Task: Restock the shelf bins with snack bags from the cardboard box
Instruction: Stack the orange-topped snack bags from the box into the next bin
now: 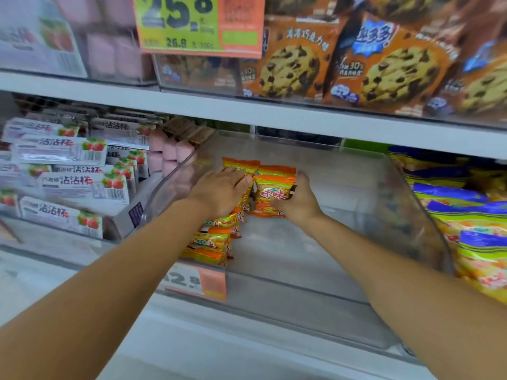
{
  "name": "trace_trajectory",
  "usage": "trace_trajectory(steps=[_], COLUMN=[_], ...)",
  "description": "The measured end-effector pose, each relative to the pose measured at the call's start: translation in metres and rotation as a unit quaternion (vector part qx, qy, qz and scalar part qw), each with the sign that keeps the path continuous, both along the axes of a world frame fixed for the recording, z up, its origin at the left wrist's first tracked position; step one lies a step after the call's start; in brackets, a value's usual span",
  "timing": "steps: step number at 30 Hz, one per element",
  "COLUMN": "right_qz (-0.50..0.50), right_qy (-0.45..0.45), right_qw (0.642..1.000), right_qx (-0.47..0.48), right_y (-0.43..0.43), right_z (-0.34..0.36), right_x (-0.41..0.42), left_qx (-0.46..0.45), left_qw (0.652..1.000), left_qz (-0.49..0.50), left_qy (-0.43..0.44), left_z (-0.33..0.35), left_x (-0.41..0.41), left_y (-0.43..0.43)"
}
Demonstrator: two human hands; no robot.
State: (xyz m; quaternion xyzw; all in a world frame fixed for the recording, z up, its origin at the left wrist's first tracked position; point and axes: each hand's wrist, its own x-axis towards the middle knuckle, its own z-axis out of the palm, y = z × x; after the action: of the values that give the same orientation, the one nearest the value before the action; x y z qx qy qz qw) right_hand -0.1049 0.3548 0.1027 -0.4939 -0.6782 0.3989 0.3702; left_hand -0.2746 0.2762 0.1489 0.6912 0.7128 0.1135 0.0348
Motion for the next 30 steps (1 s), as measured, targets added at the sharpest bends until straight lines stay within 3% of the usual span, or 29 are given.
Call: trace_trajectory(steps=[6,9,14,17,20,25,30], right_qz=[0.033,0.032,0.017,0.01,0.016,0.015,0.048], right_qy=[-0.089,-0.078,-0.05,-0.055,-0.1,-0.163,-0.164], right_qw=[0.993,0.995,0.998,0.998,0.993,0.961,0.964], right_qx=[0.076,0.058,0.036,0.041,0.059,0.225,0.205], right_y=[0.005,0.006,-0.003,-0.019,-0.058,-0.154,-0.241], right_z=[-0.006,-0.007,0.01,0.018,0.031,0.065,0.051], right_x=[0.002,0.003,0.012,0.028,0.051,0.105,0.171], left_qx=[-0.007,0.002,0.028,0.085,0.115,0.146,0.063], left_qw=[1.0,1.0,0.997,0.994,0.991,0.975,0.976], left_qz=[0.001,0.002,0.032,0.067,0.061,0.069,0.062], left_qy=[0.009,0.011,-0.057,-0.008,-0.028,-0.152,-0.197], left_z=[-0.003,-0.003,0.011,0.025,0.027,0.034,0.011], left_x=[-0.002,-0.001,0.004,0.019,0.048,0.127,0.198], left_y=[0.003,0.003,-0.012,-0.039,-0.075,-0.141,-0.203])
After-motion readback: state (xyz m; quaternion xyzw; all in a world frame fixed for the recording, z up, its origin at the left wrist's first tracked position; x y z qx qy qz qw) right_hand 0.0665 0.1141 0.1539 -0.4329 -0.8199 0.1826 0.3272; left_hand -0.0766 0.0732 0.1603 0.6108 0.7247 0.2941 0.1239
